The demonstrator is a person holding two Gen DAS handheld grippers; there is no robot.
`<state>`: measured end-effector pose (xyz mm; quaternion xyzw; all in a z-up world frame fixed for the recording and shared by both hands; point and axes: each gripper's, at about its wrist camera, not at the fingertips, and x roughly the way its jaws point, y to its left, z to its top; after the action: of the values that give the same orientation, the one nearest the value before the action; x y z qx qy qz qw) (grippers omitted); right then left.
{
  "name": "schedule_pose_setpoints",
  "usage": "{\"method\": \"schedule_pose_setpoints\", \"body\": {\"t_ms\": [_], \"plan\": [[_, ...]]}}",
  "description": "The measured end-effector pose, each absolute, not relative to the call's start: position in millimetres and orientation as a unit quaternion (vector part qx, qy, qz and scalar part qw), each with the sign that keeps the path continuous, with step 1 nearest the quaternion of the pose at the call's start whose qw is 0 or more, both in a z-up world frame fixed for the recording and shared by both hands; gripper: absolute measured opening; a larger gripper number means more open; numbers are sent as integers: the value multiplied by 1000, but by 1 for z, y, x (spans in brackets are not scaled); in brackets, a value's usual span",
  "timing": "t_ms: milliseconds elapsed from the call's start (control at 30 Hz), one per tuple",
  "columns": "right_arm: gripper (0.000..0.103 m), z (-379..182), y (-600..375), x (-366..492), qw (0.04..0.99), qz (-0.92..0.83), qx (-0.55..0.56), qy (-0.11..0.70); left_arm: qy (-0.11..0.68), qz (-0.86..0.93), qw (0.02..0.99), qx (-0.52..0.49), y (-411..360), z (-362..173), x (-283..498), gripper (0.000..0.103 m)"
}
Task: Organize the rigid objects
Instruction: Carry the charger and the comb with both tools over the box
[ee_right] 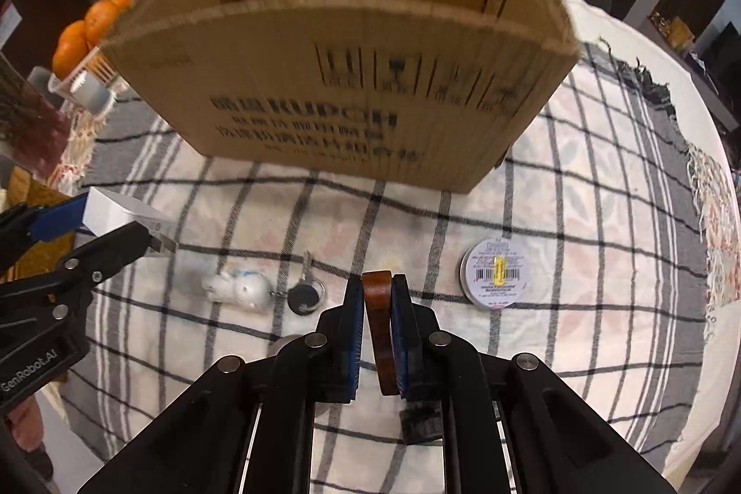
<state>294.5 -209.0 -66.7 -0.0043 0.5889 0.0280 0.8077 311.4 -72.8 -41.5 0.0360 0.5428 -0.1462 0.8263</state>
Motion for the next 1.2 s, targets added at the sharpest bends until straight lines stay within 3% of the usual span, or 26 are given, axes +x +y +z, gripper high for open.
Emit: {"method": "schedule_pose_setpoints", "body": {"t_ms": [533,1200], "plan": [[13,17,-224,295,865,30,1,501,482,-169,860,20,-82,24,314,54],[13,63,-242,332,893,46,38,447,442,-169,881,14,-97,70,351,54]]}}
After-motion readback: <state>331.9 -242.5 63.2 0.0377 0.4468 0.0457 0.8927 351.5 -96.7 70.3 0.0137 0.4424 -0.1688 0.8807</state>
